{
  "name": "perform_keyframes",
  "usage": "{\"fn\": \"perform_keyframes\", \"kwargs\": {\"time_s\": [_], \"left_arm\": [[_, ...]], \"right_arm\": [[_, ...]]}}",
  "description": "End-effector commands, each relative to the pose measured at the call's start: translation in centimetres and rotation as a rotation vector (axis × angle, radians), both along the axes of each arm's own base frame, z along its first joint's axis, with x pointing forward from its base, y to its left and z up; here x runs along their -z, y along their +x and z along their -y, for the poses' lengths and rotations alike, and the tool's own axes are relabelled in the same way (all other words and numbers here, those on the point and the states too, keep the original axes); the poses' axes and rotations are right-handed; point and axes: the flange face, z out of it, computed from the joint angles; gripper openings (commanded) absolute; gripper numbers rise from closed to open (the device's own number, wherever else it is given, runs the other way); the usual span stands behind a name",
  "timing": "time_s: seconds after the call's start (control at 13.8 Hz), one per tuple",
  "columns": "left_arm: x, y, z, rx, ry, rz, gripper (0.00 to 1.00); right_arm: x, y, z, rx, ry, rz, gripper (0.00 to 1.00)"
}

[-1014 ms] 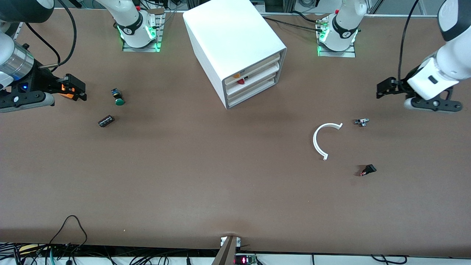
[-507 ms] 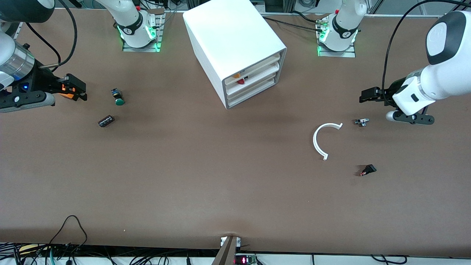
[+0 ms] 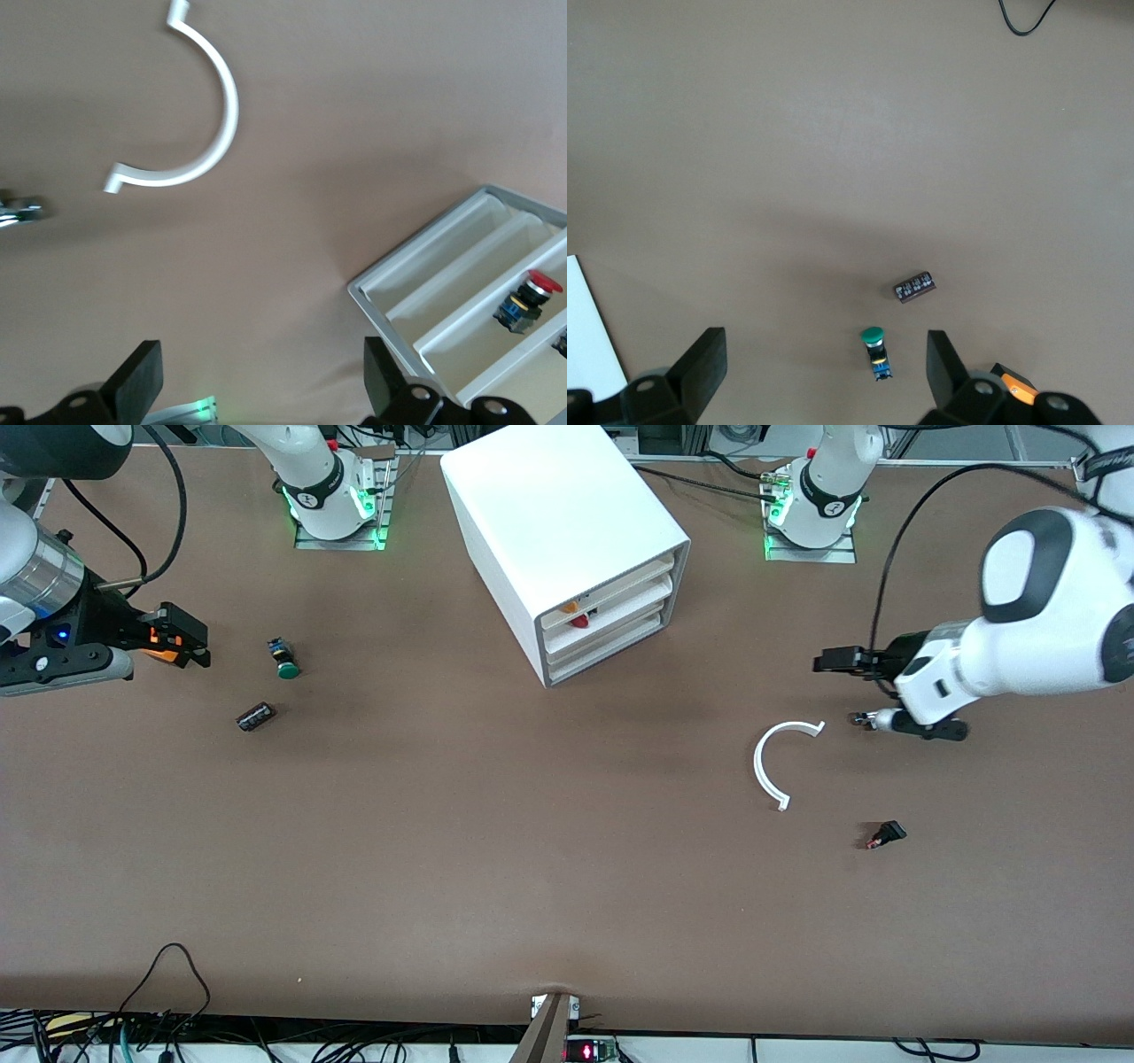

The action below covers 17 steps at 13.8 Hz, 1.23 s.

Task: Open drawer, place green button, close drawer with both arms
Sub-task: 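Move the left gripper toward the white drawer cabinet, then hook the left gripper on the lowest drawer front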

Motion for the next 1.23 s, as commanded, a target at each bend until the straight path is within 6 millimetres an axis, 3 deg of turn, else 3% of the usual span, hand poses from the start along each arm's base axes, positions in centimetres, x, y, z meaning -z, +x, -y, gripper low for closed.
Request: {"fn": "perform_keyframes", "kwargs": {"time_s": [0.0,0.14,0.51,0.87,1.16], "left_arm": [[2.2,-0.2,3.0,0.033,-0.081,-0.053,1.0],[4.0,-0.5,6.0,0.082,-0.159,-0.087,0.99],[8.8,-0.6,10.3,0.114,-0.388,-0.148,0.98],[15.6,-1.2,12.1,0.164,-0.61,-0.145,0.95],[19.3,-2.3,14.3,0.201,-0.749,-0.159,0.94]], "right_arm": [[-0.4,0.1,-0.2,0.004,0.0,-0.002,1.0],[-0.4,0.1,-0.2,0.004,0.0,-0.002,1.0],[-0.4,0.1,-0.2,0.004,0.0,-0.004,1.0],[-0.4,0.1,0.0,0.007,0.0,-0.004,1.0],[-0.4,0.1,-0.1,0.005,0.0,-0.004,1.0]]}}
